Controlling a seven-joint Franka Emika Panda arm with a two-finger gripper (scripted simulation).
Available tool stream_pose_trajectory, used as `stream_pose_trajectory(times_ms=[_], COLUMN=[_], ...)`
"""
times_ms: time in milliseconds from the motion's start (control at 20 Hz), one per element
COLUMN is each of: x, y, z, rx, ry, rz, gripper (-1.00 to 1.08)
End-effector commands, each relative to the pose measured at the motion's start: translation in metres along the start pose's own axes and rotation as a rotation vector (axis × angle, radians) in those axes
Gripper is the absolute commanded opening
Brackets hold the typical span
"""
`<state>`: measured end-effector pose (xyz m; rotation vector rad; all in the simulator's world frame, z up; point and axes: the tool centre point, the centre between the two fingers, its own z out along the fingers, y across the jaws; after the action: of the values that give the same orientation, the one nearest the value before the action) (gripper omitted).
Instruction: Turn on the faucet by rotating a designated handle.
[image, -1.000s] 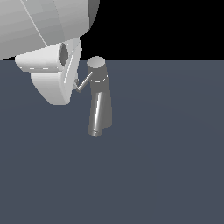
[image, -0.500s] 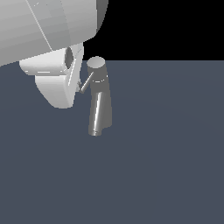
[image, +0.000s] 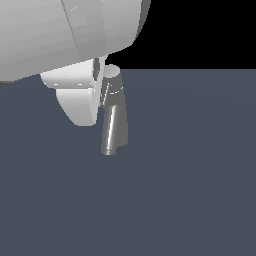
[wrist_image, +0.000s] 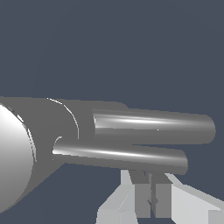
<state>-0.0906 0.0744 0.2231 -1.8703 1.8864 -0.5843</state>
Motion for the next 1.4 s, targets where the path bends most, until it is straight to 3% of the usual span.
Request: stream_pose_trajectory(times_ms=[0, 600, 650, 700, 1350], x=[0.018, 0.052, 0.052, 0.030, 0.080], y=[0.002, 0.008, 0.008, 0.002, -0.024], z=[0.001, 0.001, 0.001, 0.001, 0.001], rx=[-0.005, -0.008, -0.008, -0.001, -0.006], ry=[0.014, 0.018, 0.018, -0.008, 0.009], rz=[0.022, 0.026, 0.026, -0.007, 0.013], gripper=[-1.00, -1.00, -1.00, -1.00, -1.00])
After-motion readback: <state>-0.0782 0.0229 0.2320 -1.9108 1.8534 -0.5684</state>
